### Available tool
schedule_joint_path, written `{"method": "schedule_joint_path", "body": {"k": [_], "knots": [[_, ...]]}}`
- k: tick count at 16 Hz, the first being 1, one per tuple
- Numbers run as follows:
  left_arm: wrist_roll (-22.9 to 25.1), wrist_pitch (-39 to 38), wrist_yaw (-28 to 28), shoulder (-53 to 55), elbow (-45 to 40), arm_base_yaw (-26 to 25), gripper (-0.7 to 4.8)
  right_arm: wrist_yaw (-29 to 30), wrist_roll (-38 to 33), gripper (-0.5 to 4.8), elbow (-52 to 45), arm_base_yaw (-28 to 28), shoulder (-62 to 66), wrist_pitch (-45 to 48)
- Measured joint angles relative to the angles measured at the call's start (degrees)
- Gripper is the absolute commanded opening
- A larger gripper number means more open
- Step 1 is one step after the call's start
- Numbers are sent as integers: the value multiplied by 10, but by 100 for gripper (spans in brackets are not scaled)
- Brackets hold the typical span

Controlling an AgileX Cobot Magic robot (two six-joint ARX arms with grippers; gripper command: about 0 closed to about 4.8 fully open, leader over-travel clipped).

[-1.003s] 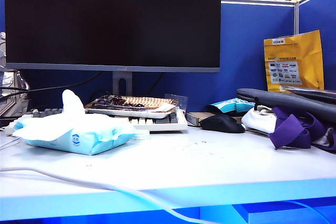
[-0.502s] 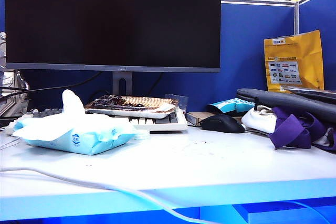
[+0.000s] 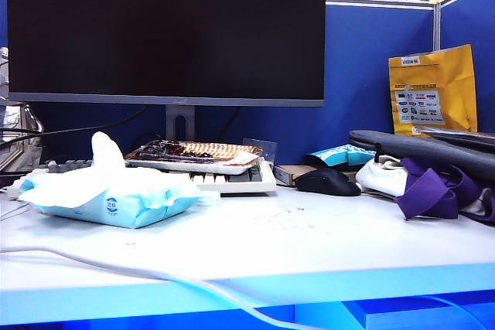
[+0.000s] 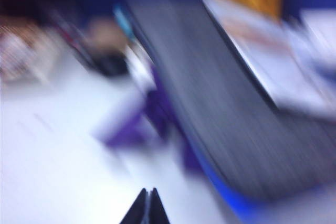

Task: Pull out a wet wipe from the sky blue wet wipes packet and place it on the table.

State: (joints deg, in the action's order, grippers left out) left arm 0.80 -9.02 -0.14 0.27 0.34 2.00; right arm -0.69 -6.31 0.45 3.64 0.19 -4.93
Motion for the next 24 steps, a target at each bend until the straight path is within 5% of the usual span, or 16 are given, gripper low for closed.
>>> {"method": "schedule_joint_path", "body": {"k": [6,9,12,13,16,17,18,22,24], "knots": [[0,0,0,0,0,0,-5,7,-52,-5,144,0,28,39],[0,0,0,0,0,0,-5,45,-53,-5,281,0,188,27],[0,0,0,0,0,0,-5,229,-74,-5,430,1,384,26],[0,0,0,0,0,0,-5,344,-119,-6,499,9,473,32],[0,0,0,0,0,0,-5,546,-257,-5,568,38,593,98],[0,0,0,0,0,0,-5,565,-299,1,572,49,615,129],[0,0,0,0,0,0,-5,567,-332,75,572,63,629,134],[0,0,0,0,0,0,-5,495,-305,77,602,176,696,122],[0,0,0,0,0,0,-5,436,-221,75,675,226,745,37]]}}
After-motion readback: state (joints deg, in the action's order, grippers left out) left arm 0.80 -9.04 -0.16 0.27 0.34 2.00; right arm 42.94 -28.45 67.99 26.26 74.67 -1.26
